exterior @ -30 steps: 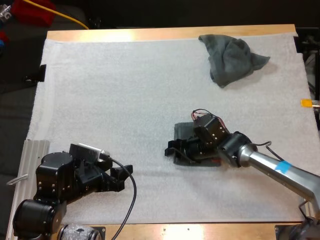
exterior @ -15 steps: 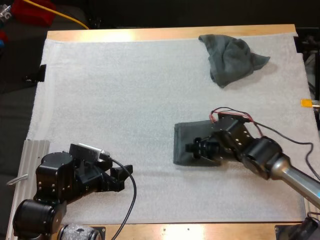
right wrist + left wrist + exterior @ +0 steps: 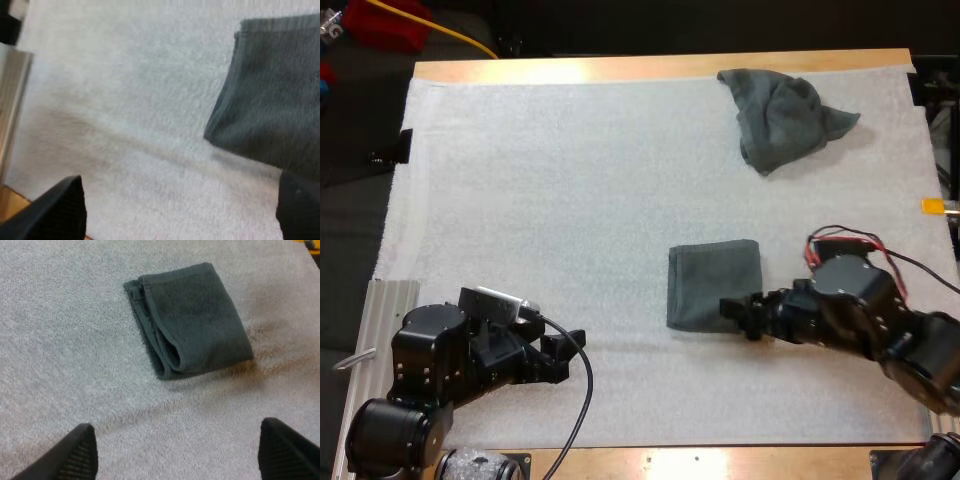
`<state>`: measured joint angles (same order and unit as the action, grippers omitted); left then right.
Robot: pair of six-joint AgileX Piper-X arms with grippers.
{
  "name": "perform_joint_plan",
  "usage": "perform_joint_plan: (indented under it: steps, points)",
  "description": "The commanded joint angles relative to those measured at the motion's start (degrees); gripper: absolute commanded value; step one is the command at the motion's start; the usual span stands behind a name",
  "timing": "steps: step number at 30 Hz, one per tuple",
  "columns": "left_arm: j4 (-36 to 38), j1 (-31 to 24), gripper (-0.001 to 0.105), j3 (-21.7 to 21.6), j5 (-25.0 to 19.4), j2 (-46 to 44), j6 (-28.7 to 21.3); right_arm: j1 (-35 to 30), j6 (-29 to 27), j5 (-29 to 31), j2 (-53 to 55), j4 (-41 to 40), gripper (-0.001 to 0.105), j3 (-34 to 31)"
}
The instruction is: Pick towel from pile, fold and stack
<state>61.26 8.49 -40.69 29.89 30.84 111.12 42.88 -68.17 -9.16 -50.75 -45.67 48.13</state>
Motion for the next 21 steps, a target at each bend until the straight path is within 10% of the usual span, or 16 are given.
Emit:
perform_joint_plan:
  steps: [1,21]
  points:
    - [0.22,-0.02,0.065,-0.3,0.79,-0.26,0.46,-0.02,-0.65,0.47,1.26,-1.53,0.075,0.43]
    - [0.01,-0.02,0.065,-0.3,0.79,0.19,0.46,-0.02,-0.65,4.65,10.15,-1.67,0.075,0.43]
